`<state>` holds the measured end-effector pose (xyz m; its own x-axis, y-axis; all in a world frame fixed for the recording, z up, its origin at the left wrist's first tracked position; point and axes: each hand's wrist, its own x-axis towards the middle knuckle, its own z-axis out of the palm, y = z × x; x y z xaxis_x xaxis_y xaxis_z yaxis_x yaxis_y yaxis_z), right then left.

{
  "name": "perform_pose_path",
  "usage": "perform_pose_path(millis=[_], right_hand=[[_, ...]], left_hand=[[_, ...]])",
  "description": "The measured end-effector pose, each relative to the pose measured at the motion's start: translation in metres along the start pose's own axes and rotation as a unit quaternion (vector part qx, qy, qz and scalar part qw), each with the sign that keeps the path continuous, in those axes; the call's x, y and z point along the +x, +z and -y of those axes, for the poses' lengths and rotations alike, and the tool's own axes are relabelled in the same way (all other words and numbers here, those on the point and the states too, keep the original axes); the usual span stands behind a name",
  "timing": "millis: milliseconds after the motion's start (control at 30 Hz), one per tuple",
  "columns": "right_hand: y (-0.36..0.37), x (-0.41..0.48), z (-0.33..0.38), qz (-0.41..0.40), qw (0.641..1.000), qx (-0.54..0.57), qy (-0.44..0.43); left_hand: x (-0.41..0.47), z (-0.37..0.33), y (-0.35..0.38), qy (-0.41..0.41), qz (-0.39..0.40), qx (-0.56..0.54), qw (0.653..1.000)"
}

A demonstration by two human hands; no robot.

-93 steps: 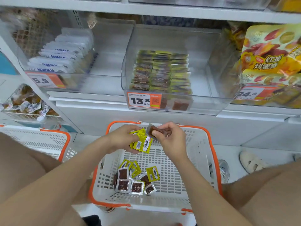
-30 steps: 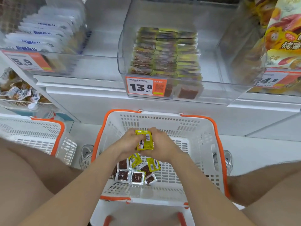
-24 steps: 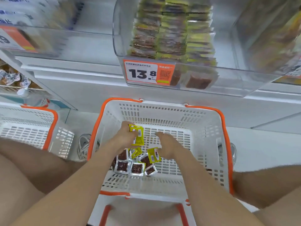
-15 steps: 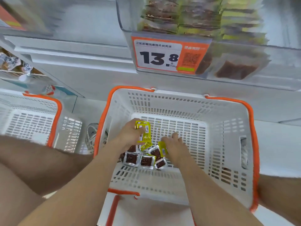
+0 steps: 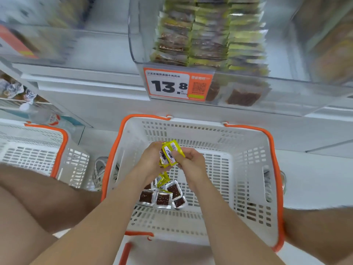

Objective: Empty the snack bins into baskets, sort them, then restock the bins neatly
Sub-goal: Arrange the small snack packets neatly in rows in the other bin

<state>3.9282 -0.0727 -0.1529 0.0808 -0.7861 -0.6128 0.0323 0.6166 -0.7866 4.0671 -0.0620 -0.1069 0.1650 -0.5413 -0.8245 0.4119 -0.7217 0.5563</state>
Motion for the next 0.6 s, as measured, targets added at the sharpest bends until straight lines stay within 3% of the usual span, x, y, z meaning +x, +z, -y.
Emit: perform_pose_path(millis=[100, 200, 400, 600], right_hand=[[0.005, -0.015, 0.014, -0.013, 0.994, -0.101, -0.047], [0.006, -0.039, 0.038, 0.068, 0.969, -0.211, -0.109], [-0.002, -0.096, 0.098, 0.149, 0.927, -0.311, -0.145], [-0.036, -0.152, 0.188, 0.139, 0.896, -0.377, -0.188]], left_hand=[[-0.018, -0.011, 0.015, -0.001, 0.026, -0.076, 0.997], [-0.051, -0.014, 0.029, 0.043, 0.03, -0.066, 0.996], [-0.097, -0.032, 0.039, 0.165, 0.02, 0.007, 0.986], [-0.15, -0.054, 0.051, 0.288, 0.101, 0.155, 0.94]])
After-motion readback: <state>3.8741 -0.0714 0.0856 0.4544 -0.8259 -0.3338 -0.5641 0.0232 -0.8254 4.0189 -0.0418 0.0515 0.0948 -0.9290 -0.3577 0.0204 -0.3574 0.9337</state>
